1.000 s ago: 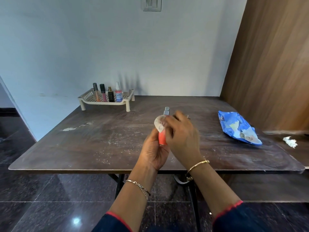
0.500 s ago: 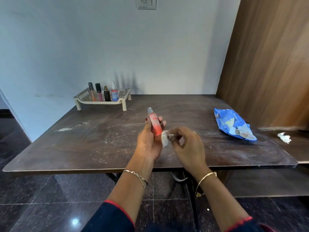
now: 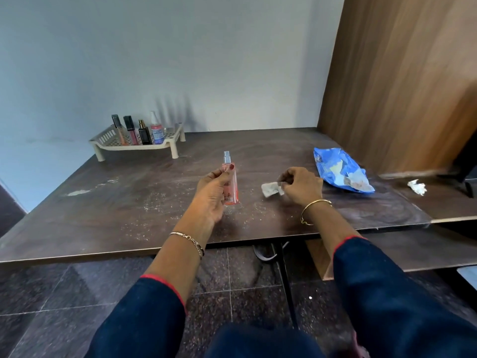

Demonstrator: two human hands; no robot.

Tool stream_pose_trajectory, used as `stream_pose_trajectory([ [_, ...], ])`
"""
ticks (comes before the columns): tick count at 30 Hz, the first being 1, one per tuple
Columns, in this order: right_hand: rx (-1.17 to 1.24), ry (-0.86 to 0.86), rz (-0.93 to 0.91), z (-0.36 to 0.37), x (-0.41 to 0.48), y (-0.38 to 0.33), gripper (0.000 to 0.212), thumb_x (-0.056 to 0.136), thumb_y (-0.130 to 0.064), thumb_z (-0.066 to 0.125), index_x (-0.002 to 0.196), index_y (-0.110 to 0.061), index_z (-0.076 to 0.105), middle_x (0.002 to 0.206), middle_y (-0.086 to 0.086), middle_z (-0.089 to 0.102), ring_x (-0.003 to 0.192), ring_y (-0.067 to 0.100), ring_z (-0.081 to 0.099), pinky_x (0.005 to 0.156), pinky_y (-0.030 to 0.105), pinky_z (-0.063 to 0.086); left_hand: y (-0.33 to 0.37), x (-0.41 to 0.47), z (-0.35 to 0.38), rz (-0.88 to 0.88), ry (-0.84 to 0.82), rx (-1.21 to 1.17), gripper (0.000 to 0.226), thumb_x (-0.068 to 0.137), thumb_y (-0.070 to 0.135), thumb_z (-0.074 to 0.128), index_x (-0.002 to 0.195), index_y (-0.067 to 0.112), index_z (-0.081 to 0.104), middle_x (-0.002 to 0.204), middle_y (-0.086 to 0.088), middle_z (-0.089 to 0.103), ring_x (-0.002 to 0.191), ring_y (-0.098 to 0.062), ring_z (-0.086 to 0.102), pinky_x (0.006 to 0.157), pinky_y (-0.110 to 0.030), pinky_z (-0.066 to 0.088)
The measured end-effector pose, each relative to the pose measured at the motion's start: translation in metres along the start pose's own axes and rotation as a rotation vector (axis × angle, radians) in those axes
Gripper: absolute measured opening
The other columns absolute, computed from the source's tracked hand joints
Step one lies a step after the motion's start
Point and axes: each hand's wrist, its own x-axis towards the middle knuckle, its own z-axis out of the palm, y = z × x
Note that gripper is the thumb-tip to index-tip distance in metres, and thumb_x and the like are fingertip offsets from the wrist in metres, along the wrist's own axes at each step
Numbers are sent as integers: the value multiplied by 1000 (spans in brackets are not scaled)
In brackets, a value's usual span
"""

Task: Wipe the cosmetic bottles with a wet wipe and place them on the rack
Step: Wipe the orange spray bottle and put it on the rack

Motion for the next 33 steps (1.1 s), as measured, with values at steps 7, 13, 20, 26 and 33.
stream_pose_trajectory([
  [7,183,-48,-45,-2,6,-5,44,77,7,43,89,-24,72,84,0,68,90,17,63,81,27,44,6,8,-4,24,51,106,35,80,23,73,111,9,64,111,-7,66,91,-18,55,76,-30,39],
  [13,371,-49,-234,-1,13,-52,31,89,0,46,107,-12,68,111,3,69,97,19,63,89,26,46,18,12,-11,76,37,142,18,81,18,72,96,17,63,106,-4,69,86,-12,60,62,-26,33],
  [20,417,-150,-517,19,31,-159,30,86,-5,53,112,-17,63,111,1,68,96,11,62,86,25,49,67,26,-51,249,128,276,13,79,17,74,86,17,64,84,3,67,72,-4,60,59,-18,37],
  [26,408,-231,-675,57,47,-250,41,81,6,46,112,-14,65,112,3,68,103,15,62,87,23,48,129,58,-119,408,274,467,33,77,12,76,105,1,62,97,-12,65,87,-19,61,74,-25,51],
  [33,353,-213,-685,121,90,-307,37,84,0,46,112,-16,65,115,5,67,106,18,62,94,34,49,196,123,-201,501,500,709,37,74,20,79,105,6,63,97,-8,68,95,-25,65,87,-39,53],
])
